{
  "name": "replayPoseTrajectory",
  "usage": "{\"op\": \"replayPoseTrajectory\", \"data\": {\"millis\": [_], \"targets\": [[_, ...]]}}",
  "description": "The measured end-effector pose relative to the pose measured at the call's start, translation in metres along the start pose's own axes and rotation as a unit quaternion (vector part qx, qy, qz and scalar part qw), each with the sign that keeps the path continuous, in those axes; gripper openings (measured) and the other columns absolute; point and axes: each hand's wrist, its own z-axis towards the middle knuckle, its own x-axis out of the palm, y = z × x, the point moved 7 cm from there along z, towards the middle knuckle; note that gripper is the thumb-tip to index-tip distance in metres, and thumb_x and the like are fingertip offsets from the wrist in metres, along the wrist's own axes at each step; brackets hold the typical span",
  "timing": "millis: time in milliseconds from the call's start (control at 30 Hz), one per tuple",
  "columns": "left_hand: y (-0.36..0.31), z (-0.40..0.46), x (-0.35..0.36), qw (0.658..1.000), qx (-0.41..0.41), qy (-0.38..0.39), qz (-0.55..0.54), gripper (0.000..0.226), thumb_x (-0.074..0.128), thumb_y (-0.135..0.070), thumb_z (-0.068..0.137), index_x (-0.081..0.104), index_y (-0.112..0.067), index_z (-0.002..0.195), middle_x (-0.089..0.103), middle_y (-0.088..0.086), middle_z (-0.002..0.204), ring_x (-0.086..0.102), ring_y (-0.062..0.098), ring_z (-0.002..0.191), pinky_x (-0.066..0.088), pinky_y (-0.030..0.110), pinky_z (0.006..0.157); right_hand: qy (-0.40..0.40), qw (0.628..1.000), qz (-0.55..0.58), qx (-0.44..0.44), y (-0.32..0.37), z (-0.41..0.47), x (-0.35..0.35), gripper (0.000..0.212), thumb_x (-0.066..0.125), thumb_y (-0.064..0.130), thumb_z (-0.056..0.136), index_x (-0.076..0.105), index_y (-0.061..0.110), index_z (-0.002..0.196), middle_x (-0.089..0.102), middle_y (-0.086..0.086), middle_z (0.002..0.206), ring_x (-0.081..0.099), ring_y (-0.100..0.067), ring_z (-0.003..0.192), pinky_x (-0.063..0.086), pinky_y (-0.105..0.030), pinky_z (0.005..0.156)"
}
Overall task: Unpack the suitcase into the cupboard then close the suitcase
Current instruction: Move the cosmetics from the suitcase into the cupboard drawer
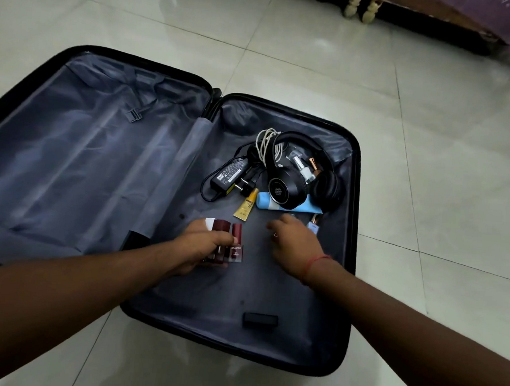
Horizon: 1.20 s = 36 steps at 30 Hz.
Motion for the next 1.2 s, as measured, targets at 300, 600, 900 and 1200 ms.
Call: {"op": "replayPoseTrajectory", "data": {"millis": [300, 600, 900, 1200], "targets": [[-0.001, 0.004, 0.006, 0.999, 0.007, -0.016, 0.03, 0.019, 0.073, 0.002, 0.075, 0.06, -0.003, 0.087, 0.064, 0.018, 0.076, 0.062, 0.019, 0.045, 0.054, 0.034, 0.047, -0.108, 0.971, -0.19, -0.099, -0.003, 0.006, -0.002, 0.013, 0.078, 0.02, 0.069, 0.067, 0.016, 0.071, 0.062, -0.006, 0.084, 0.058, -0.027, 0.08, 0.045, -0.036, 0.06], [-0.112, -0.093, 0.015, 0.997, 0.039, -0.025, 0.062, 0.025, 0.072, 0.005, 0.075, 0.053, -0.01, 0.073, 0.056, 0.016, 0.065, 0.054, 0.02, 0.047, 0.046, 0.026, 0.042, -0.055, 0.776, 0.595, 0.201, -0.002, -0.067, -0.109, 0.012, 0.056, 0.012, 0.096, 0.046, 0.015, 0.089, 0.069, 0.0, 0.07, 0.069, -0.011, 0.066, 0.053, -0.024, 0.056], [-0.315, -0.354, 0.085, 0.988, 0.038, 0.069, 0.129, 0.025, 0.074, 0.003, 0.076, 0.055, -0.008, 0.086, 0.057, 0.006, 0.067, 0.056, 0.012, 0.048, 0.045, 0.024, 0.042, -0.057, 0.649, 0.671, 0.353, 0.036, -0.267, -0.396, 0.041, 0.051, 0.053, 0.093, 0.06, 0.013, 0.096, 0.064, -0.004, 0.077, 0.064, -0.021, 0.067, 0.047, -0.026, 0.05], [-0.463, -0.61, 0.202, 0.928, 0.056, 0.29, 0.227, 0.022, 0.075, 0.003, 0.07, 0.056, -0.009, 0.071, 0.054, 0.015, 0.067, 0.057, 0.028, 0.062, 0.052, 0.033, 0.051, -0.243, 0.492, 0.745, 0.379, 0.074, -0.507, -0.627, 0.02, 0.05, 0.022, 0.099, 0.061, 0.007, 0.107, 0.068, -0.01, 0.086, 0.066, -0.022, 0.069, 0.054, -0.027, 0.055]]}}
